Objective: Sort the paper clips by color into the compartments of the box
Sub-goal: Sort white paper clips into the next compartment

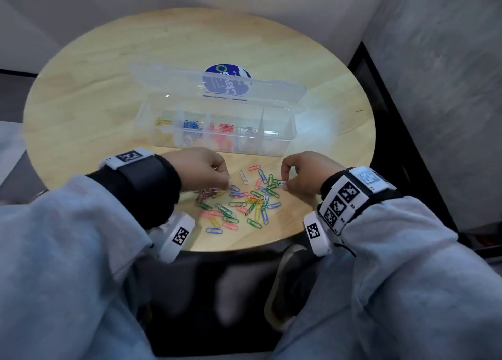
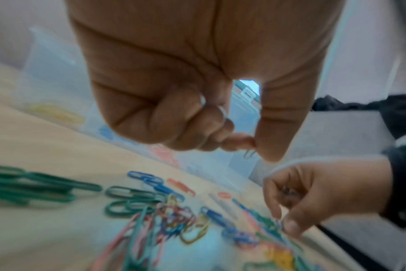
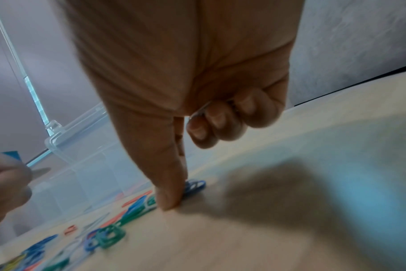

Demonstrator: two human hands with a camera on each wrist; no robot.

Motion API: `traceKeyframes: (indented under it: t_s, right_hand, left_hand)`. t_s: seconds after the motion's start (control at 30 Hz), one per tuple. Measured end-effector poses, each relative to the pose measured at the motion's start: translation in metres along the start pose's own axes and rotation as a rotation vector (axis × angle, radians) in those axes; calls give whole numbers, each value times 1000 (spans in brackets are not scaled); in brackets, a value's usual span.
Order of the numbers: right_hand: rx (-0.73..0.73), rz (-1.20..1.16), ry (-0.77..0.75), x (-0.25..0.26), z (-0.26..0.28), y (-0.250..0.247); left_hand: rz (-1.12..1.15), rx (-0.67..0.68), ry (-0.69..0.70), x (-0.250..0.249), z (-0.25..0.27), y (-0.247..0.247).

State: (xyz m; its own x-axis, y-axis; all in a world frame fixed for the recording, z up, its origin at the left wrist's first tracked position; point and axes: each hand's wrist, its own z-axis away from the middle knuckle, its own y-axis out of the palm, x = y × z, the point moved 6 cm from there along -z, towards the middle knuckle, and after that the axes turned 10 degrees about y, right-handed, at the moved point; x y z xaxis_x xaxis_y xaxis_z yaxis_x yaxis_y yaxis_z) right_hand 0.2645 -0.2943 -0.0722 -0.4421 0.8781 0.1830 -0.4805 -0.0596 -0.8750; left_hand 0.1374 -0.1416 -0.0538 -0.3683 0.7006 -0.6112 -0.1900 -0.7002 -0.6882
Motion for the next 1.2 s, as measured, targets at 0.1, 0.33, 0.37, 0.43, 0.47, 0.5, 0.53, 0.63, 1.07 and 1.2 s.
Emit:
traceKeyframes:
  t_s: [0.1,0.33,0.37,0.43,0.47,0.5,0.53,0.63,1.07,1.2]
  right_hand:
    - [-17,-7,-15,4,-2,0]
    - [31,-19,-47,9,1,4]
    - [38,-14,-52,9,2,4]
    - [47,-6,-50,11,3,5]
    - [52,-4,-50,11,3,6]
    - [58,-5,-49,11,3,6]
    - [64,-10,-51,12,3,5]
    - [75,-20,-60,13,6,6]
    - [367,-733,31,5,5,-7]
    - [425,-873,47,7,6,-7]
  left_hand:
    - [327,-51,-30,4,2,-7]
    - [860,-143,-43,5,3,-9]
    - [885,-151,-42,5,3,-9]
    - [916,-174,-45,5,3,-9]
    - [926,-184,-46,5,3,-8]
    - [936,-192,-49,5,3,-8]
    - [946,-195,-53,5,4,-8]
    - [967,-186,-87,5,5,-7]
    - [-54,14,4,-12,7,17]
    - [-268,70,-12,-10,6,28]
